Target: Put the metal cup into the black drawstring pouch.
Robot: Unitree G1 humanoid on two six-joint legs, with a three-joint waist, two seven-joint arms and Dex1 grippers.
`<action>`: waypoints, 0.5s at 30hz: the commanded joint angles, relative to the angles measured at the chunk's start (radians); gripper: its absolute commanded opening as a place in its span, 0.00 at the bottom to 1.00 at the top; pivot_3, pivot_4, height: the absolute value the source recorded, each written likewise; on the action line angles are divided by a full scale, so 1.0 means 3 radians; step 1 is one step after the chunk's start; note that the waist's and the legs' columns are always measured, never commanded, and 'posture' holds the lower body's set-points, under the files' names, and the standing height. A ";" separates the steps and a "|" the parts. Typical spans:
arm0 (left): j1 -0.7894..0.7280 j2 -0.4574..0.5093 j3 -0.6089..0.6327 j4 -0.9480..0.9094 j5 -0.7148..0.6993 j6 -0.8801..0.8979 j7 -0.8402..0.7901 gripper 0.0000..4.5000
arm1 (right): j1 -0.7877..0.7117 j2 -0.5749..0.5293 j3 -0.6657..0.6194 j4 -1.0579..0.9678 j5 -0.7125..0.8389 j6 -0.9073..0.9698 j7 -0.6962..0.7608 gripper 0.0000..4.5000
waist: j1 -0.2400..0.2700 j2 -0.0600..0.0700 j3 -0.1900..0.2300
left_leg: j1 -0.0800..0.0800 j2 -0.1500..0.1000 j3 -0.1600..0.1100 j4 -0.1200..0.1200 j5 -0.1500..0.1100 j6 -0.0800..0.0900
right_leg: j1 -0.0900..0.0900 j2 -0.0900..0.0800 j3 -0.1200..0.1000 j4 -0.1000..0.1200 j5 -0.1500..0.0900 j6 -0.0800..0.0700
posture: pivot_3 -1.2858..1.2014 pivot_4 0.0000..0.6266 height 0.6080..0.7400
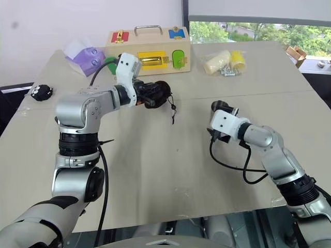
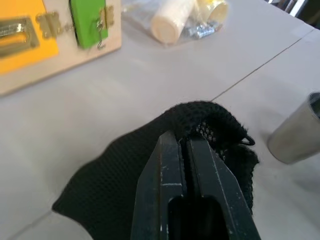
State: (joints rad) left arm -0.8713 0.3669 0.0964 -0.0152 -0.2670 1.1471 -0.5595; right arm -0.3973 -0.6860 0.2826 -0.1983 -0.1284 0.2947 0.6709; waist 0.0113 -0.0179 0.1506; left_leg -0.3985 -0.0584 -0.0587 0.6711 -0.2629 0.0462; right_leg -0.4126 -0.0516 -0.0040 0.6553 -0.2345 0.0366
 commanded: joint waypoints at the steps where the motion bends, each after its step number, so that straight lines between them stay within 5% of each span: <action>1: -0.0097 0.0083 0.0058 -0.0196 -0.0092 0.0049 0.0073 0.00 | 0.0005 -0.0109 0.0038 -0.0049 -0.0120 0.0009 0.0158 0.81 | 0.0000 0.0000 0.0000 | 0.0002 0.0000 0.0000 0.0000 0.0001 -0.0001 | 0.0000 0.0000 0.0000 0.0003 0.0000 0.0000 | 0.52 0.24 1.00; 9: -0.0128 0.0151 0.0019 -0.0195 -0.0193 0.0074 0.0161 0.00 | 0.0083 -0.0220 -0.0142 -0.0426 -0.0139 0.0275 0.0243 0.01 | 0.0003 0.0000 0.0000 | 0.0004 0.0000 -0.0004 0.0000 0.0004 -0.0008 | 0.0000 -0.0001 -0.0001 0.0009 0.0000 -0.0001 | 0.52 0.24 1.00; 15: -0.0149 0.0174 -0.0056 -0.0143 -0.0252 0.0051 0.0122 0.00 | -0.0079 0.0082 -0.0287 -0.0766 0.0017 0.0616 0.0090 0.01 | 0.0005 0.0000 0.0000 | 0.0003 -0.0001 -0.0004 -0.0001 0.0004 -0.0008 | 0.0000 -0.0002 -0.0001 0.0006 0.0000 -0.0001 | 0.52 0.24 1.00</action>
State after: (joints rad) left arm -0.8844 0.4130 0.0789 -0.0309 -0.3223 1.1731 -0.5179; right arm -0.3812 -0.6854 0.2408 -0.3520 -0.1522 0.4586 0.7202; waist 0.0127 -0.0179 0.1506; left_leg -0.3977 -0.0586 -0.0599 0.6707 -0.2616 0.0438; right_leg -0.4129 -0.0521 -0.0043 0.6572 -0.2344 0.0363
